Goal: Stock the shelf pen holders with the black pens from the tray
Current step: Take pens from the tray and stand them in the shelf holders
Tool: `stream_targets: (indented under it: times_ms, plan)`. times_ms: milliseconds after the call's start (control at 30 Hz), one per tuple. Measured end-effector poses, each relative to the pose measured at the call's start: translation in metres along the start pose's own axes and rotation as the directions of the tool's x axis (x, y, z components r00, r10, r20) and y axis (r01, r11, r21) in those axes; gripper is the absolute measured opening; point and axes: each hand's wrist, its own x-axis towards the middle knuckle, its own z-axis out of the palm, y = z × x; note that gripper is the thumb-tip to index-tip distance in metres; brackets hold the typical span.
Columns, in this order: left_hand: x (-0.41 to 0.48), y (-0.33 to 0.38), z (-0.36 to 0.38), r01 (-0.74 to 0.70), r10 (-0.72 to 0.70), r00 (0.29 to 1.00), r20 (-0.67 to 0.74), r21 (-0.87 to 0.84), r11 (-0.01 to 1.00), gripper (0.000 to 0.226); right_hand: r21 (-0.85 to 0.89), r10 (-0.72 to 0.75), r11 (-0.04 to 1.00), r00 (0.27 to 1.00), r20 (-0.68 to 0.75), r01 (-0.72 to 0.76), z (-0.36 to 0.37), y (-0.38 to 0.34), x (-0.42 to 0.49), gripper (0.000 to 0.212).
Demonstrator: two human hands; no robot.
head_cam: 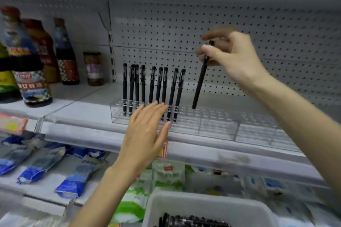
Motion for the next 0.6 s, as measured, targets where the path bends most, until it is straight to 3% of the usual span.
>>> stream_targets:
  times_ms: [100, 300, 500, 600]
  plan:
    - [-0.001, -0.002, 0.004, -0.001, 0.001, 1.0, -0.003, -0.018, 1.0, 0.045, -0.009, -0.004, 1.0, 1.0, 0.006, 0.004, 0.01, 0.014, 0.006, 0.017]
    - [0.003, -0.001, 0.003, 0.024, -0.025, 1.0, -0.014, -0.083, 0.996, 0.043, 0.137, 0.048, 0.99, 0.998, -0.036, -0.043, 0.018, 0.03, 0.011, 0.017]
    - [0.003, 0.001, 0.004, 0.042, -0.044, 0.999, -0.014, -0.115, 0.993, 0.045, 0.273, 0.061, 0.962, 0.987, -0.148, -0.019, 0.014, 0.031, 0.015, 0.016]
    - [0.002, 0.002, 0.005, 0.057, -0.06, 0.998, -0.017, -0.129, 0.99, 0.045, 0.254, 0.083, 0.966, 0.991, -0.104, -0.054, 0.019, 0.036, 0.013, 0.017]
